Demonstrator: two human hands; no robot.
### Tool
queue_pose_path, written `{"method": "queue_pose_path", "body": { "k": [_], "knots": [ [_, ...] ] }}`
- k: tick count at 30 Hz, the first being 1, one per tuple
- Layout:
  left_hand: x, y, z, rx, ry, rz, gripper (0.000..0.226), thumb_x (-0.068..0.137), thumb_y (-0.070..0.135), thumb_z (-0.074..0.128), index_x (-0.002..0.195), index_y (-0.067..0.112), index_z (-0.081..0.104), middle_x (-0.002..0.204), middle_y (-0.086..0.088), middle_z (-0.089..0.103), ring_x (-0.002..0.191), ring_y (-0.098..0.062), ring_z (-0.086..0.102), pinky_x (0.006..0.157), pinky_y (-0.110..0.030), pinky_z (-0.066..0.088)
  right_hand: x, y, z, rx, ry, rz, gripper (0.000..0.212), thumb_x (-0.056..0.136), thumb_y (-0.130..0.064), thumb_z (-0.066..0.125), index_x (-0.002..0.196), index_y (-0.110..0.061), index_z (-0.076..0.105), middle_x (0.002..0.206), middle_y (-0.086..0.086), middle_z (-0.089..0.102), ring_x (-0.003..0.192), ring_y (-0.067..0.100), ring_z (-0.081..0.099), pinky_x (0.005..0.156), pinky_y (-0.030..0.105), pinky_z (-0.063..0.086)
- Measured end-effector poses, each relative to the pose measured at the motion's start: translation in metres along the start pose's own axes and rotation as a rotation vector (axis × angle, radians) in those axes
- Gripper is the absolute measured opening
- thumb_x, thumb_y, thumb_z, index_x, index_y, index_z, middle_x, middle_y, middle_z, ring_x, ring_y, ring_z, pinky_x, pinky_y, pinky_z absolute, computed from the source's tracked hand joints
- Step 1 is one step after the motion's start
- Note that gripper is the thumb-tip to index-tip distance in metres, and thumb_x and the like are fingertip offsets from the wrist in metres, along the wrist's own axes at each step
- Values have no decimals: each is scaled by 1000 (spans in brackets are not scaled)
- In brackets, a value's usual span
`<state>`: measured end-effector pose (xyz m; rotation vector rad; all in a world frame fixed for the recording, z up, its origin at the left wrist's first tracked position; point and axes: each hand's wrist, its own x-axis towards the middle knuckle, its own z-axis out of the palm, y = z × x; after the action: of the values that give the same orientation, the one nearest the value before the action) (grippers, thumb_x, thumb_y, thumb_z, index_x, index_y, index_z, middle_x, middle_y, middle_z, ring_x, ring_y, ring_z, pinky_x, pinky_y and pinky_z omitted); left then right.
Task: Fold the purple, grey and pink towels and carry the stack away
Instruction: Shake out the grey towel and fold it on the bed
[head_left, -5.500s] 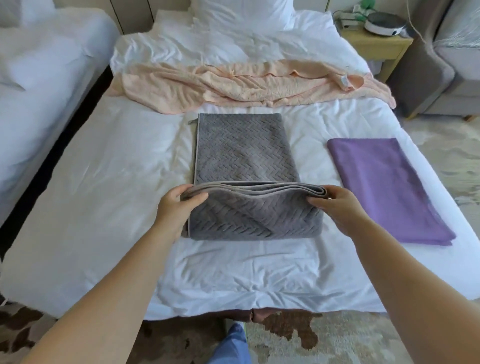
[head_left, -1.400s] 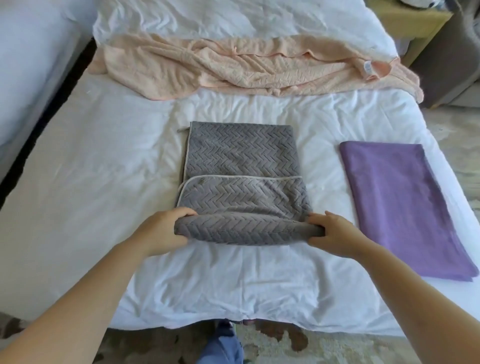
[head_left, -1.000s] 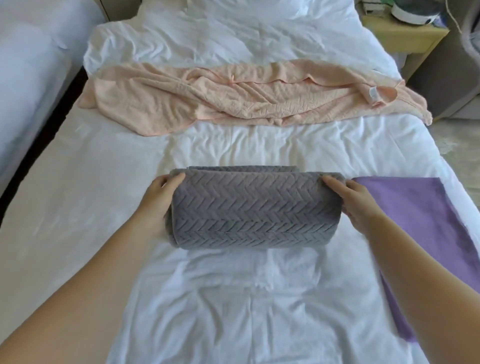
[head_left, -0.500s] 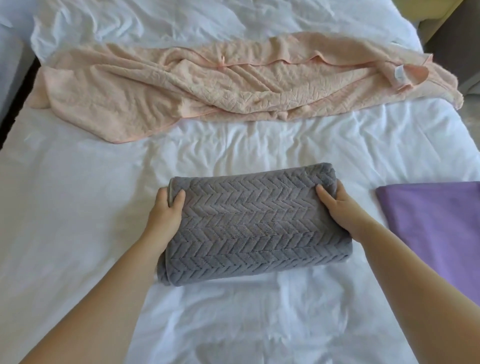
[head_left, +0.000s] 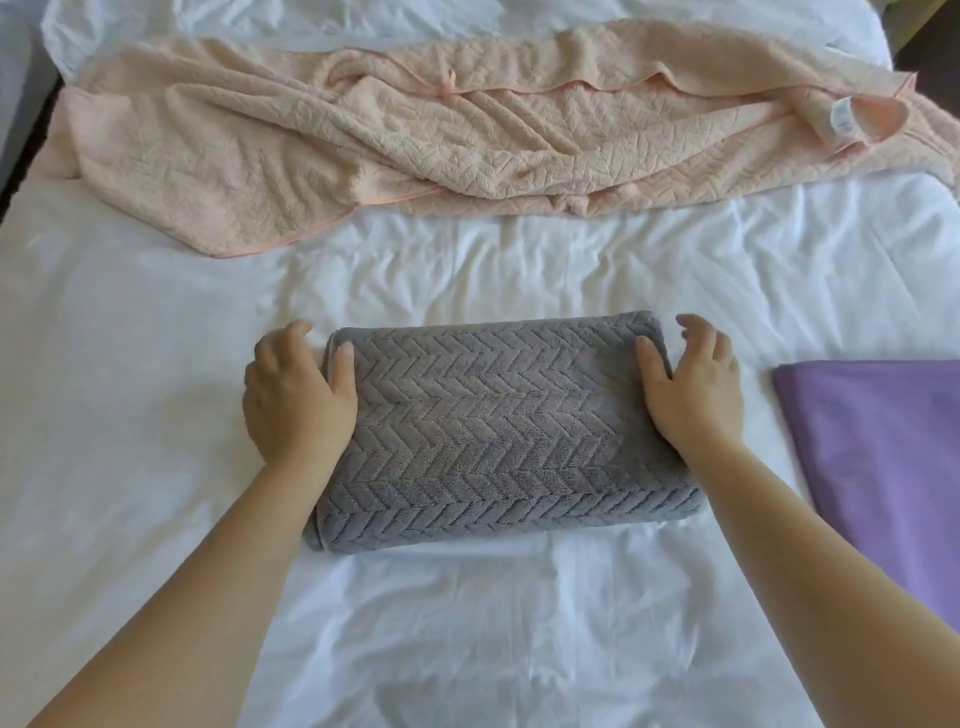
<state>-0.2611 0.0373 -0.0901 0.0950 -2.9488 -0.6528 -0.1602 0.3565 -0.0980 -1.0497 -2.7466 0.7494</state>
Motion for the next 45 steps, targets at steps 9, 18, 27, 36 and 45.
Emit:
{"method": "queue_pose_path", "body": {
  "k": [9, 18, 27, 36, 45],
  "knots": [
    [-45, 24, 38, 368, -412, 474, 70, 78, 82, -2, 141, 55, -16, 160, 9, -14, 147, -29, -14, 112, -63, -8, -24, -21, 29, -394, -335, -456, 73, 78, -82, 3, 143, -52, -10, 159, -14, -10, 145, 17, -17, 117, 50, -6],
    [-54, -1, 82, 381, -353, 489, 71, 83, 78, 13, 147, 49, 4, 160, 6, 9, 146, -33, 11, 109, -68, 6, -29, 8, 75, -399, -237, -440, 71, 82, -79, 11, 146, -50, -4, 159, -13, -1, 147, 21, -8, 116, 55, 2],
    [-54, -2, 95, 413, -344, 490, 71, 82, 77, 12, 147, 47, 7, 160, 5, 12, 146, -33, 14, 108, -69, 10, -26, 16, 91, -404, -217, -442, 71, 83, -77, 10, 146, -48, -4, 159, -10, 2, 147, 21, -8, 115, 54, 0],
    [-53, 3, 77, 415, -294, 471, 66, 86, 72, 9, 147, 46, 6, 158, 11, 8, 147, -25, 12, 113, -62, 8, -24, 9, 76, -268, -196, -447, 62, 87, -73, 14, 143, -55, -4, 157, -21, -5, 146, 14, -11, 117, 48, -7],
    [-70, -18, 29, -63, -278, -136, 70, 90, 51, 50, 149, 27, 23, 149, -14, 35, 129, -39, 40, 104, -52, 37, -31, 32, 38, 182, -266, 28, 61, 94, -49, 39, 147, -44, 9, 159, 3, 12, 141, 25, 28, 114, 42, 26]
  ]
}}
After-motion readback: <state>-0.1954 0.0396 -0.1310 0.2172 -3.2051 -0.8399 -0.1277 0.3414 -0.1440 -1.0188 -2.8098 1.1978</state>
